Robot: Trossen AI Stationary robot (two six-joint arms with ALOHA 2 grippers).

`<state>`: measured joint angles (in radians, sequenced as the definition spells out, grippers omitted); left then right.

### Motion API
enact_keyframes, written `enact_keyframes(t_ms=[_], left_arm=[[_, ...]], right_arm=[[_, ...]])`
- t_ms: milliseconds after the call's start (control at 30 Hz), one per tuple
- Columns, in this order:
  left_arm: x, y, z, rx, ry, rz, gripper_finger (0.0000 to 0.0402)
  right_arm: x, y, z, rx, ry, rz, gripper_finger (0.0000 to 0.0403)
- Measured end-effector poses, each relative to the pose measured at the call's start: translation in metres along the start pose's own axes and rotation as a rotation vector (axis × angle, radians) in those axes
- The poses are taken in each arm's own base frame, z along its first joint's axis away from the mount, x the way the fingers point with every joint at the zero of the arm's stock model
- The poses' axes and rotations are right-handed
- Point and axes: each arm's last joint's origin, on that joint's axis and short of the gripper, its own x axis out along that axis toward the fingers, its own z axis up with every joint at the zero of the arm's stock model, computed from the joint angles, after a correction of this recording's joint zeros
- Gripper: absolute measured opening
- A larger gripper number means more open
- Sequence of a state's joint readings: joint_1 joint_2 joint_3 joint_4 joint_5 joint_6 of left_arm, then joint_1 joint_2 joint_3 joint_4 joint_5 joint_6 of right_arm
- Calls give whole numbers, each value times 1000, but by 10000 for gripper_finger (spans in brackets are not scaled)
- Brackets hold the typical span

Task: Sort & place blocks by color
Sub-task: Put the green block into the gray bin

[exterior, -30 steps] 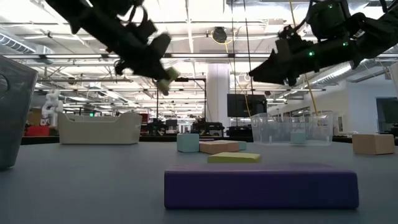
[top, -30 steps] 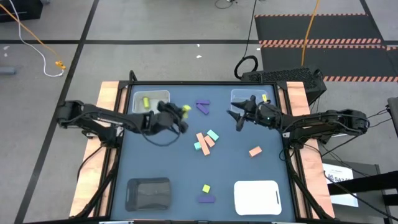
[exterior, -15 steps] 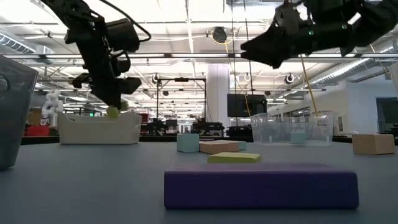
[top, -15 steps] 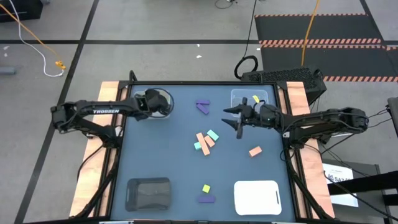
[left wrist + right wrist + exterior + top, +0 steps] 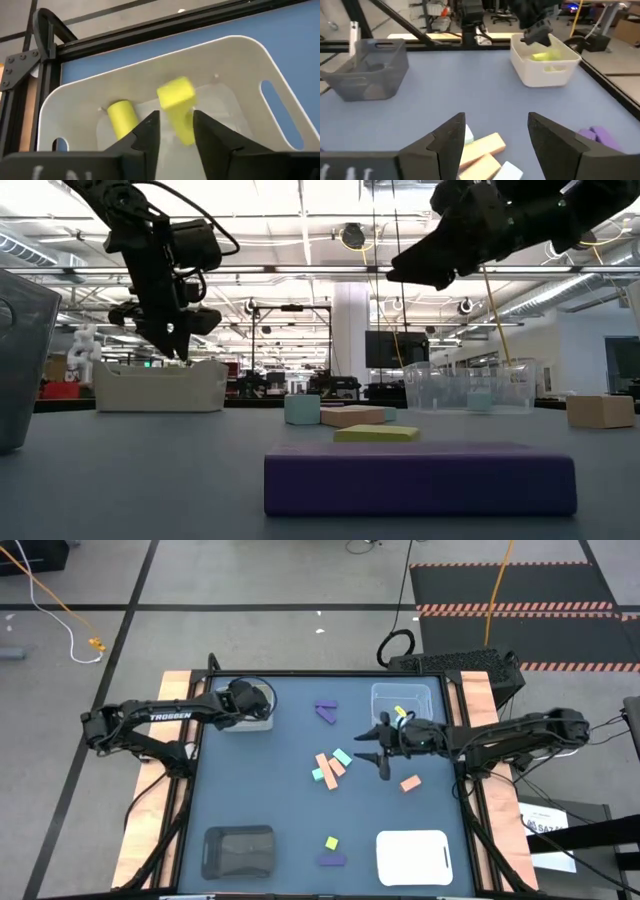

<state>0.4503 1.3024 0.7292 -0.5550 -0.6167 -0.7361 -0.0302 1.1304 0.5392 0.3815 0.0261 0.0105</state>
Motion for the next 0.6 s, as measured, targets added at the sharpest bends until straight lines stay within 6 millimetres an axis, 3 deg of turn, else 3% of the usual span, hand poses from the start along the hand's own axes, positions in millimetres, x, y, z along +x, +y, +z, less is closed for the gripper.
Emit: enact_keyframes(t_ms=[167,333,600], left_arm=[[0,-1,-1,5,41,-46,172],[-1,-4,-4,56,118,-140,210],[-14,-15,-11,77,127,-242,211]], right_arm=[[13,8,-5,-3,57,26,220],[38,20,1,-58,153,69,224],[70,46,-1,-217,324,205,222]])
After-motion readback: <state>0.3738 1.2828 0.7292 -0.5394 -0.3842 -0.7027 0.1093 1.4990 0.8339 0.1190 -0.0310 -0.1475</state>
